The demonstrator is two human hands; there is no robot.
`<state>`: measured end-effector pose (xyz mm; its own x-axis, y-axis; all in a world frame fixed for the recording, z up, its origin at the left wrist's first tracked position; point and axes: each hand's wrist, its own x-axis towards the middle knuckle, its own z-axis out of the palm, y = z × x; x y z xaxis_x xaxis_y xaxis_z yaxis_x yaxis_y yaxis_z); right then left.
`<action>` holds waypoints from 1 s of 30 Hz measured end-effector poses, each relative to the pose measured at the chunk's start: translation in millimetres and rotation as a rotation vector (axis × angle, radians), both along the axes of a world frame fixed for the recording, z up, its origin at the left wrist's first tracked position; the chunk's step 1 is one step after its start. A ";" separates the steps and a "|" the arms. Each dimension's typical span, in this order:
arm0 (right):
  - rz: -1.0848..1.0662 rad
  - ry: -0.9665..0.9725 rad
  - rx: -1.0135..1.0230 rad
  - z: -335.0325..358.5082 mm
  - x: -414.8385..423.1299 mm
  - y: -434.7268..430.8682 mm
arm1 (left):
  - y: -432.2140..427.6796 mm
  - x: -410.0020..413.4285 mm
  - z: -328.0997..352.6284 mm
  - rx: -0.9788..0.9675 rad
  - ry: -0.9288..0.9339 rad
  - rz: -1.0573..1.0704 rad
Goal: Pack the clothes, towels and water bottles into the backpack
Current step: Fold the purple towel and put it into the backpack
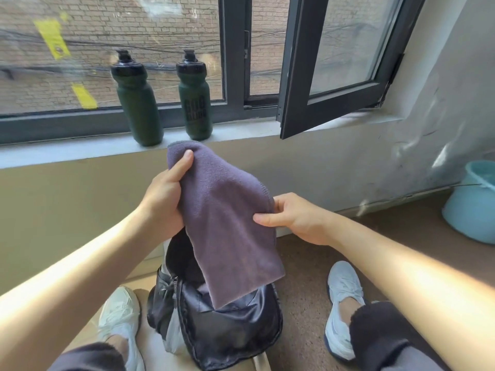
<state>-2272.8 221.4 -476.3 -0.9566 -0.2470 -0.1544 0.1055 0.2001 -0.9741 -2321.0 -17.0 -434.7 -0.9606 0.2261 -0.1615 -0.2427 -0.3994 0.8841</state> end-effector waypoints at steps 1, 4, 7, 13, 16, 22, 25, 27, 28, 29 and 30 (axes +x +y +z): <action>-0.014 -0.002 -0.006 1.4 -0.2 -0.3 | -2.6 -1.7 -0.6 0.007 -0.033 0.034; -0.049 0.016 -0.077 10.1 1.9 -1.9 | -6.6 -6.4 -3.5 0.030 -0.112 0.079; -0.085 0.083 -0.229 22.0 4.4 -4.1 | -10.0 -9.3 -1.5 0.198 -0.143 0.042; -0.239 0.122 -0.455 35.8 -1.0 -1.7 | -0.4 3.6 -30.1 0.050 -0.080 -0.372; -0.353 0.086 -0.372 28.8 -5.8 4.9 | 17.4 12.6 -45.1 -0.167 -0.030 -0.519; -0.397 0.013 -0.099 20.6 -6.3 21.1 | 19.0 8.4 -47.9 -0.306 0.143 -0.327; -0.429 0.017 -0.002 18.3 -5.8 23.6 | 17.5 9.8 -48.1 -0.481 0.384 -0.114; -0.473 0.057 0.060 18.2 -5.4 23.1 | 16.4 5.8 -48.7 -0.683 0.535 0.078; -0.490 0.089 0.079 19.4 -5.0 22.6 | 15.8 4.8 -47.4 -0.767 0.589 0.151; -0.499 0.123 0.083 21.3 -5.0 22.1 | 14.9 4.7 -44.1 -0.799 0.629 0.196; -0.496 0.150 0.066 23.4 -5.3 21.7 | 14.0 4.7 -41.0 -0.807 0.647 0.184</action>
<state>-2278.1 243.2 -453.0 -0.9689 0.2472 -0.0068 0.0635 0.2225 -0.9729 -2316.4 -3.0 -475.8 -0.9261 0.1218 0.3572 0.3758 0.3836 0.8436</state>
